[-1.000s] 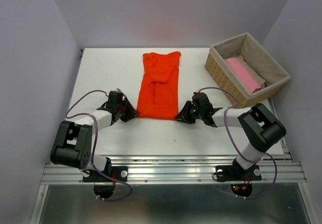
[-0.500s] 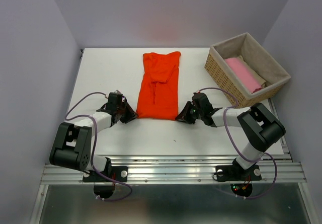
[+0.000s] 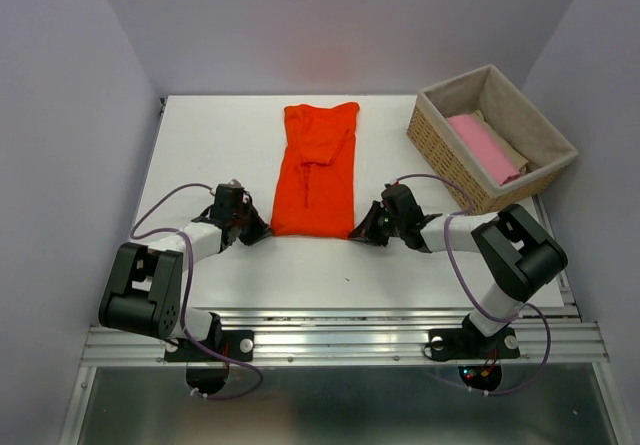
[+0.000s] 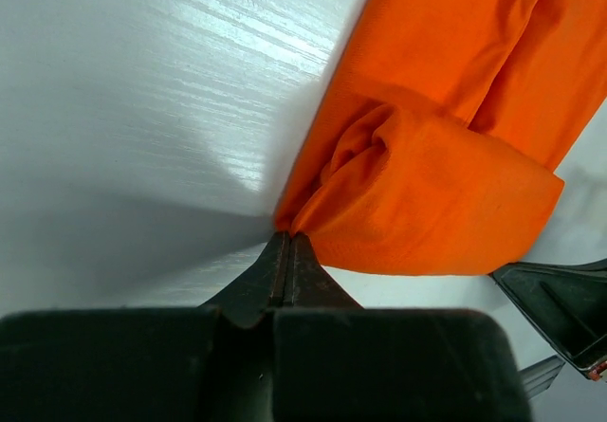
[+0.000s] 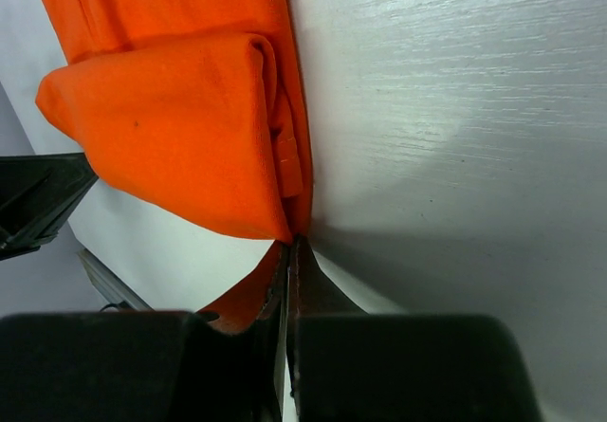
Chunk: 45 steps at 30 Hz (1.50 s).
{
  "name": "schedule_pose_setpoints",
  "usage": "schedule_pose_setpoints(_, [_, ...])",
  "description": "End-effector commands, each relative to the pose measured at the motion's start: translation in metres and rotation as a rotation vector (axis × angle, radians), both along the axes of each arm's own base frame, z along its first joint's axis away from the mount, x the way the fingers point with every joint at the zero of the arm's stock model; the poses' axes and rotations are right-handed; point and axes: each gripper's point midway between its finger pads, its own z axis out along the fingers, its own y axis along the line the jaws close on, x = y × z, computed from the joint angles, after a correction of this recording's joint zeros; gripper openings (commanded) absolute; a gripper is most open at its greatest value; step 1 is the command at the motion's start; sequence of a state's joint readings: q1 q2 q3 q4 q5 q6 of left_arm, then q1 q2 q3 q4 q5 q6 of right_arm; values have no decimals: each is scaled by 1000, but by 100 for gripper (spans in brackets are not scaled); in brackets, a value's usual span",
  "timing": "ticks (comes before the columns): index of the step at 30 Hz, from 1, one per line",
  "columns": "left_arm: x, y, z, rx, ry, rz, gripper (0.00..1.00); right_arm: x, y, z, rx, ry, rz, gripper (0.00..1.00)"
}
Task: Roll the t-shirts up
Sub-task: Roll the T-shirt to the center of the board.
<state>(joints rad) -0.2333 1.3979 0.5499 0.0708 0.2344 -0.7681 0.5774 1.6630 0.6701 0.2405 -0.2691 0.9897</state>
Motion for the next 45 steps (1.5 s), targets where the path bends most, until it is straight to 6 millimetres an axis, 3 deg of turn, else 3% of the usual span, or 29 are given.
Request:
schedule_pose_setpoints(1, [4,-1,10,-16,-26,-5,0,4,2,9,21,-44,-5,1])
schedule_pose_setpoints(10, [14,-4,37,-29,-65,-5,0,14,-1,34,19,-105,-40,1])
schedule_pose_setpoints(27, [27,1,55,-19,-29,8,0,31,4,53,7,-156,-41,1])
schedule_pose_setpoints(34, [10,2,45,-15,12,-12,0,23,6,44,-11,-127,4,1])
schedule_pose_setpoints(45, [-32,3,20,-44,90,-22,0,-7,-4,29,-37,-72,83,1])
